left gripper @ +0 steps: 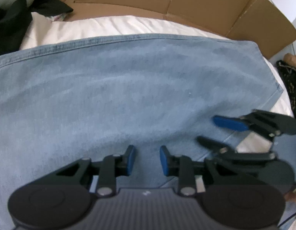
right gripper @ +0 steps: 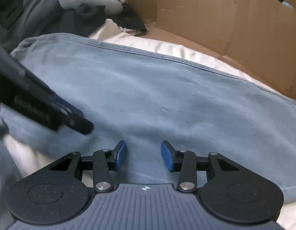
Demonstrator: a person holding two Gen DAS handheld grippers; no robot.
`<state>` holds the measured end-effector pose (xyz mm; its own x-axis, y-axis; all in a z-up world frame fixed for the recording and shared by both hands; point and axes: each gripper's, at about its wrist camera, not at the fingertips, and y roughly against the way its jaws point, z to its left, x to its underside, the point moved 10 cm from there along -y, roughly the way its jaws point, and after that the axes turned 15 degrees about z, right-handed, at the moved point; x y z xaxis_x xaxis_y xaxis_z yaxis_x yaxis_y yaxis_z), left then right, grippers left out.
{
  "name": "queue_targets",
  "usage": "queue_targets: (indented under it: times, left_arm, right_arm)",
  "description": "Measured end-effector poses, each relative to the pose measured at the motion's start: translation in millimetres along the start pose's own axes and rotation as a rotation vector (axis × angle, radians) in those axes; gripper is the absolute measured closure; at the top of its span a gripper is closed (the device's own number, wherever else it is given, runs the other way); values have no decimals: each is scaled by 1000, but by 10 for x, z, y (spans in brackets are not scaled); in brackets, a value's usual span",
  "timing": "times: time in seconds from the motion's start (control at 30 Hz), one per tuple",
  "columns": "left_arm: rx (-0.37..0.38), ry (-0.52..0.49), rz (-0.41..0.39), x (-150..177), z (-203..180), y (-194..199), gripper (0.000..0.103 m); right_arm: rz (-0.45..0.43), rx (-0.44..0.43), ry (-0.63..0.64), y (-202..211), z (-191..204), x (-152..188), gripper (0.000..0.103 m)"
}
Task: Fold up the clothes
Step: 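Open both grippers and release the jeans leg onto the sheet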
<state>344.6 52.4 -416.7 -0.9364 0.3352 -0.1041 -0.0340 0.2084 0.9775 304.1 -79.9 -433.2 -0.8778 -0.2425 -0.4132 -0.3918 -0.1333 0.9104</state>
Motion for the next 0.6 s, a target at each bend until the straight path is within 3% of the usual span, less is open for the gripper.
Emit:
queue_targets:
  times: [0.27, 0.33, 0.6]
  left_arm:
    - [-48, -48, 15, 32, -122, -27, 65]
    - [-50, -53, 24, 88, -134, -39, 64]
    - [-41, -38, 40, 301, -127, -55, 62]
  right_arm:
    - [6, 135, -179, 132, -751, 223, 55]
    - [9, 133, -241, 146, -895, 253, 53]
    - [12, 144, -276, 213, -968, 394, 51]
